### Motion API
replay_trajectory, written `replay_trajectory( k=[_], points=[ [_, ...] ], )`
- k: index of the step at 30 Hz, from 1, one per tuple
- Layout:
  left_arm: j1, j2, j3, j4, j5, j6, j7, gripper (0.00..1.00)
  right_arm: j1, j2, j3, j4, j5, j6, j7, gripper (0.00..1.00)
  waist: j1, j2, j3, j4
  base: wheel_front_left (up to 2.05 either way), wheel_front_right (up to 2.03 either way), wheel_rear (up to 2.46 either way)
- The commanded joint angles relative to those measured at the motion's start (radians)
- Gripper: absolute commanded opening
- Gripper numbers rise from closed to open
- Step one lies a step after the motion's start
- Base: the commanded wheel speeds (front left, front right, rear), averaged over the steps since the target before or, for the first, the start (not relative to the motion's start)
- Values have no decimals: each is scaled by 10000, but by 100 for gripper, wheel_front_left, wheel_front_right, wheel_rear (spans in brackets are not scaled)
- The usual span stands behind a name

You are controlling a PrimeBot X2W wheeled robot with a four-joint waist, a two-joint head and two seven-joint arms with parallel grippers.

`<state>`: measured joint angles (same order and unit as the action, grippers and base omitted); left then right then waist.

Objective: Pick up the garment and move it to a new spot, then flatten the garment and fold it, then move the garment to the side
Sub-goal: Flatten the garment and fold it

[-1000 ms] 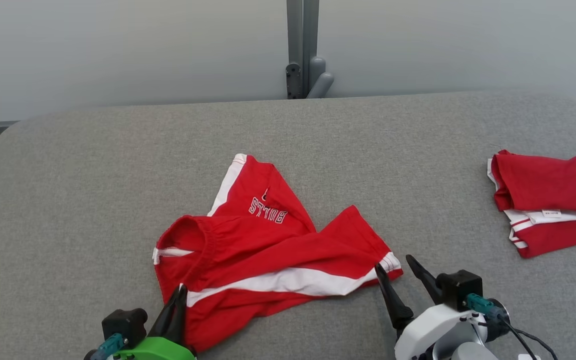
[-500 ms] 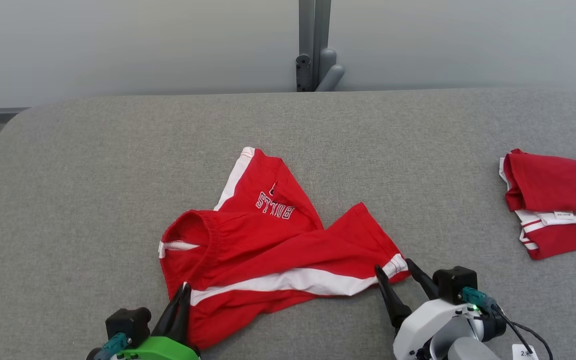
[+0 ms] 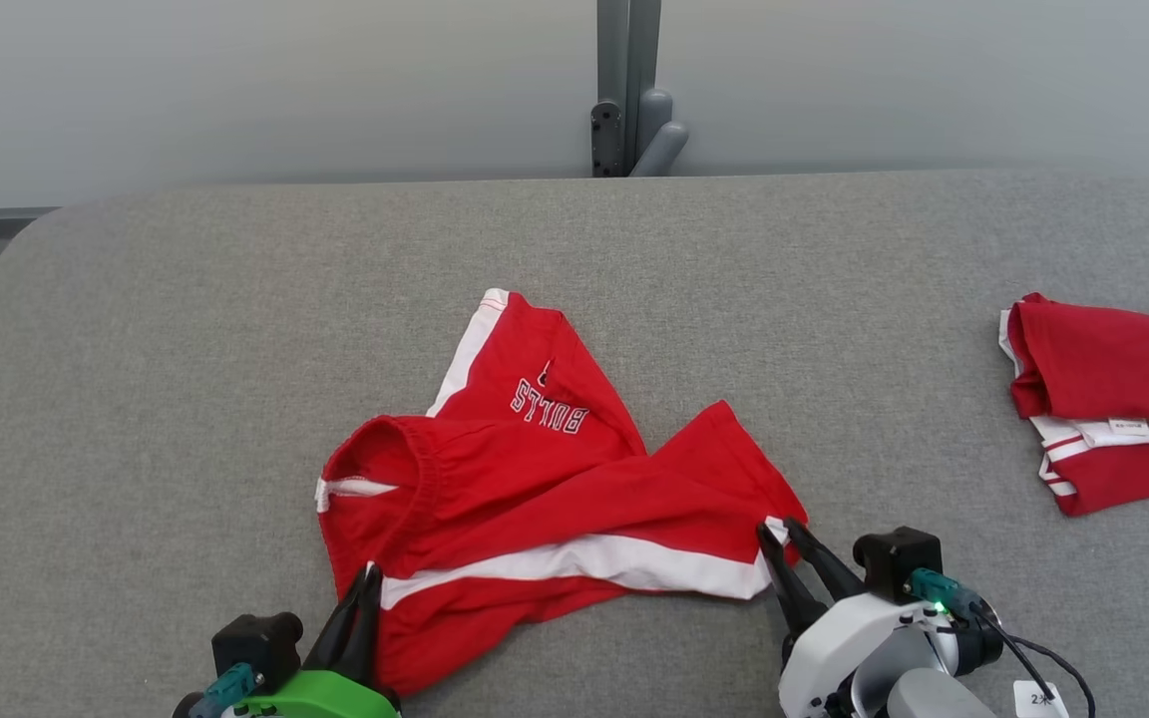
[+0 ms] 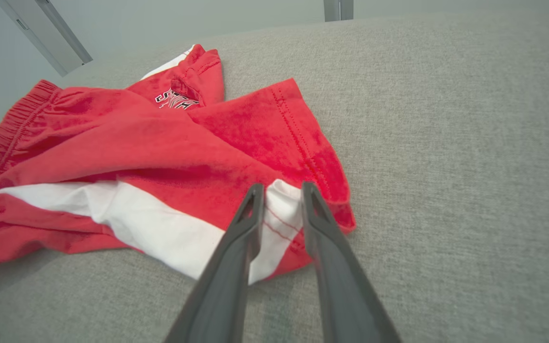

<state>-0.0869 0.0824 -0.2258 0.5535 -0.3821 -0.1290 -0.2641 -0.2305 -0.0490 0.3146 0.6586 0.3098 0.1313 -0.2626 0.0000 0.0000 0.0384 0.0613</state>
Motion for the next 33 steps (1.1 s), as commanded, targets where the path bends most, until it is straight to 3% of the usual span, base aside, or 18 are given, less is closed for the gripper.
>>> replay_trajectory(
  k=[1, 5, 10, 16, 26, 28, 33],
  points=[
    [-12, 30, 8, -1, -25, -34, 6, 0, -50, -36, -22, 69, -46, -13, -28, 33, 0, 0, 11, 8, 0, 0, 0],
    [-49, 20, 12, 39, -55, -32, 6, 0, -95, -46, -75, 116, -136, -13, -28, 0, 0, 0, -7, 14, 0, 0, 0],
    [-22, 24, 99, -41, -96, -32, 6, 0, -21, -50, -229, 1, -178, -13, -28, 0, 0, 0, -150, -21, 0, 0, 0],
    [-717, 457, 107, -692, -241, -32, 5, 0, -297, -64, -765, -1388, -33, -13, -28, 0, 0, 0, -462, -170, 0, 0, 0],
    [-4563, 2699, -532, -1583, -902, -6, 265, 0, -2427, -669, -1806, -3669, 172, -16, -28, 0, 0, 0, -773, -446, 0, 0, 0],
    [-5702, 3250, -833, -1661, -1010, -3, 680, 0, -3266, -976, -1865, -3807, 191, -21, -28, 0, 0, 0, -603, -495, 0, 0, 0],
    [-7616, 3641, -1553, -1252, -1338, 1, 1454, 0, -5035, -1463, -1590, -3102, -26, -21, -26, 0, 0, 0, 293, -477, 0, 0, 0]
  ],
)
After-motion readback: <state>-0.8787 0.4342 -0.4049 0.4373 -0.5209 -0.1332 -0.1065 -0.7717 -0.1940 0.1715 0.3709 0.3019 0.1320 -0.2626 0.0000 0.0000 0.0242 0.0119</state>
